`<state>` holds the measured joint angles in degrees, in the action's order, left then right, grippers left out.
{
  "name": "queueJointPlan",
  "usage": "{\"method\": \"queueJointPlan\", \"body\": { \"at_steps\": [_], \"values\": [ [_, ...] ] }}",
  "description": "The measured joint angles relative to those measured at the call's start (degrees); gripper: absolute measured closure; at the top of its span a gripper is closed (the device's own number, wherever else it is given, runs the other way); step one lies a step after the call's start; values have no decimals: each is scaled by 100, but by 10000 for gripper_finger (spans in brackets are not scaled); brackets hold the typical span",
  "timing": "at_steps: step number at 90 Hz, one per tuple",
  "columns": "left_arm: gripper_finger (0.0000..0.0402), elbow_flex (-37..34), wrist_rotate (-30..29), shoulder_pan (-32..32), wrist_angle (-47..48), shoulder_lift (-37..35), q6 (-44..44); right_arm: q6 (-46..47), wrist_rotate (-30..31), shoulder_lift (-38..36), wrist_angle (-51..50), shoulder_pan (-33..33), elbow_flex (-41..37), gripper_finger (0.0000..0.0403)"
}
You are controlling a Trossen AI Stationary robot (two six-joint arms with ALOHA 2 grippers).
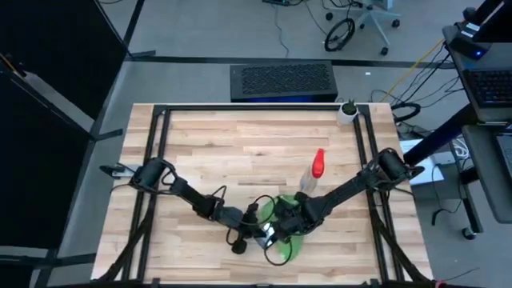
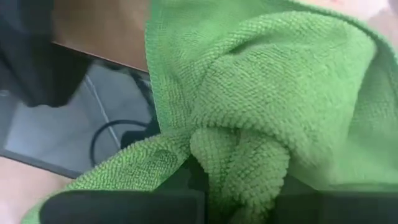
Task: Apply microfiber cloth
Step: Wipe the front of the cellphone with the green microfiber cloth
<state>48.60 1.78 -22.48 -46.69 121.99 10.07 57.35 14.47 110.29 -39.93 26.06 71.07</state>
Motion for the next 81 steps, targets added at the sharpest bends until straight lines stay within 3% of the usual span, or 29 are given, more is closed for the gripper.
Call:
{"method": "queueJointPlan", "body": {
  "at_steps": [31, 47, 81],
  "values": [
    [402, -11, 2, 3, -45, 5, 2, -616, 169, -56, 1597, 24, 87, 378],
    [402, -11, 2, 2, -45, 5, 2, -531, 181, 309, 1262, 11, 105, 378],
    [402, -13, 9, 0, -42, 5, 2, -184, 517, 131, -375, -37, 102, 378]
  ]
}}
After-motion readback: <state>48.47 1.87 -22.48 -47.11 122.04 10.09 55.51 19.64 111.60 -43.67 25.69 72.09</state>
